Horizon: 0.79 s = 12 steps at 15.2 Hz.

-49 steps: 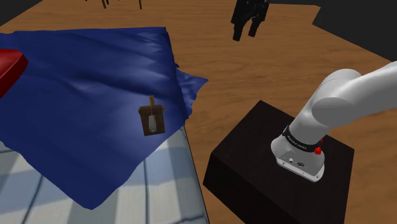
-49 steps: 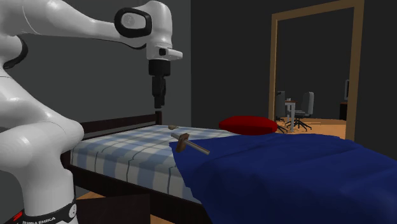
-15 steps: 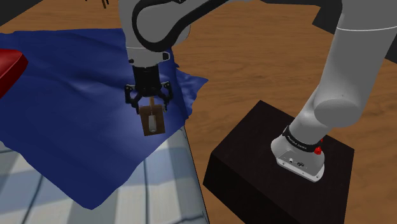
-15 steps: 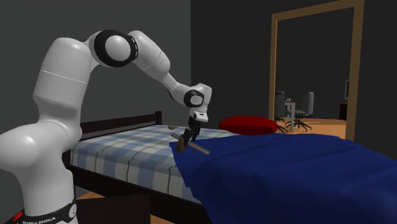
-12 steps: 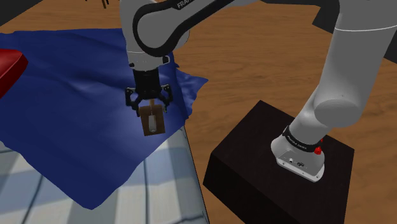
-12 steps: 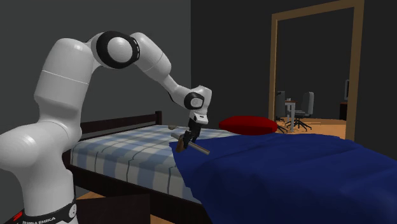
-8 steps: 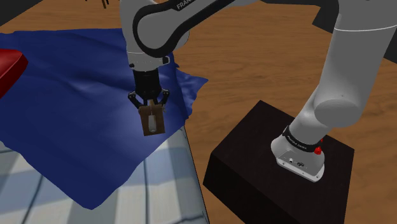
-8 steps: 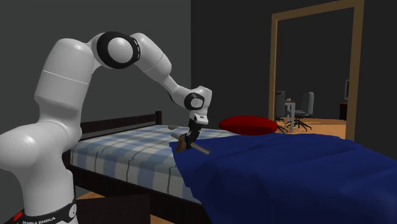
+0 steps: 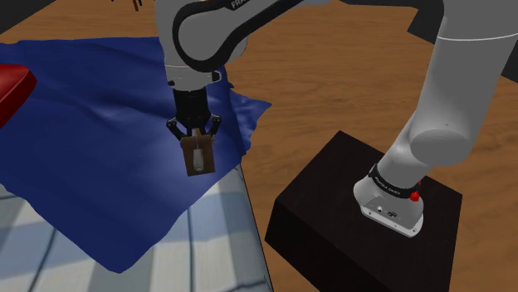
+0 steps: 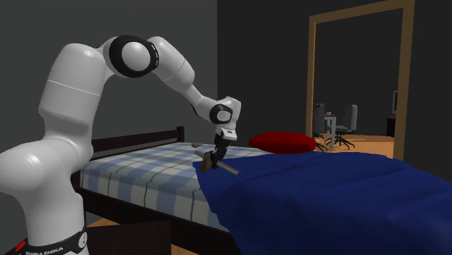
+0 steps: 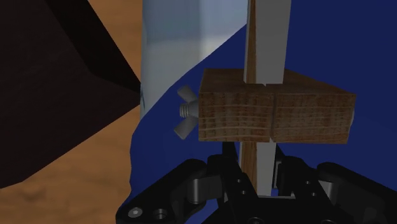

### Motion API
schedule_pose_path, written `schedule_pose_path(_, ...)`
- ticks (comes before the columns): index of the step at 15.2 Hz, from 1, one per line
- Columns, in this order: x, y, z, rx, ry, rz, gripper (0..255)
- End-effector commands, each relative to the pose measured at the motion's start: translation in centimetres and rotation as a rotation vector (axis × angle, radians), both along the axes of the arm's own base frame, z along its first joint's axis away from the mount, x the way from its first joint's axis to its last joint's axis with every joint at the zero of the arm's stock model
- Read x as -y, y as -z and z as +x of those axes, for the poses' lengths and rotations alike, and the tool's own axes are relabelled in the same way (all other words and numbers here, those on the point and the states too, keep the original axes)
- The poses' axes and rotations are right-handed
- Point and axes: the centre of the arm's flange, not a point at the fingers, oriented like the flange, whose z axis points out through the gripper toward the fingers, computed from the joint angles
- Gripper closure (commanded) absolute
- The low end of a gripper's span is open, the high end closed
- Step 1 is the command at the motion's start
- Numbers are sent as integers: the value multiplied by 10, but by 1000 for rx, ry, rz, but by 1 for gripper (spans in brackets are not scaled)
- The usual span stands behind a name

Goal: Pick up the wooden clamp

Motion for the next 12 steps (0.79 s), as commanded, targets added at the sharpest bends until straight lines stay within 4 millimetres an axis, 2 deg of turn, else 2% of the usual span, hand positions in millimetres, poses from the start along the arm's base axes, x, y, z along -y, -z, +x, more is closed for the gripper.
schedule_pose_path(1,0,-10,0,0,0,0,255)
schedule_pose_path(12,0,-68,0,0,0,0,255)
